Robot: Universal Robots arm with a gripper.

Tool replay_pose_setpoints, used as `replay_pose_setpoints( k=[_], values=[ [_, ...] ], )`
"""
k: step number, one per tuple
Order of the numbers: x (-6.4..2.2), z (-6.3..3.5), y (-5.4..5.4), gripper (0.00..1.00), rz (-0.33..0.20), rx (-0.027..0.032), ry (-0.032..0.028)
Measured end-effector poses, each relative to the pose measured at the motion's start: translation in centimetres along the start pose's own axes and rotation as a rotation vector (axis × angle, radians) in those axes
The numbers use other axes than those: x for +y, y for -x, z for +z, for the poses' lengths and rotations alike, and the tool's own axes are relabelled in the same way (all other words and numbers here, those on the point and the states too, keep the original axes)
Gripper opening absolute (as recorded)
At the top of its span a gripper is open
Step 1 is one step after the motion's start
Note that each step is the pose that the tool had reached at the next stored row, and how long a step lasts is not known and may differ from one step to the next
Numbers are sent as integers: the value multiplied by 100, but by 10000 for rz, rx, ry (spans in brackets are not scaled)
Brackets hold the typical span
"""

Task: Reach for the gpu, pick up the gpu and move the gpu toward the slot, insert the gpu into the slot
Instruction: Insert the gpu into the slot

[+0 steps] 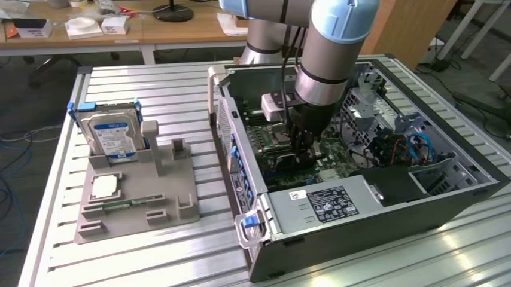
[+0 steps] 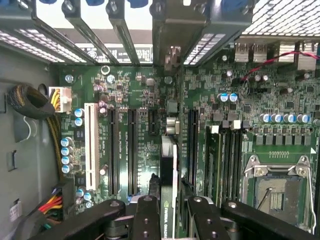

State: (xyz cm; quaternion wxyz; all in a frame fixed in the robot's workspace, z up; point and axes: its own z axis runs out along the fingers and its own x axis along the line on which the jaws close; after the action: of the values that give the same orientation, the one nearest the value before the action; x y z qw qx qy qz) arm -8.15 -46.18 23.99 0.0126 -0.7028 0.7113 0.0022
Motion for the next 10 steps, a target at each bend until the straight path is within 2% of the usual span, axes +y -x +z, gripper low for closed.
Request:
replay_pose_setpoints(
  k=[10],
  values=[
    [0, 24, -2, 26, -1, 11, 6]
  ],
)
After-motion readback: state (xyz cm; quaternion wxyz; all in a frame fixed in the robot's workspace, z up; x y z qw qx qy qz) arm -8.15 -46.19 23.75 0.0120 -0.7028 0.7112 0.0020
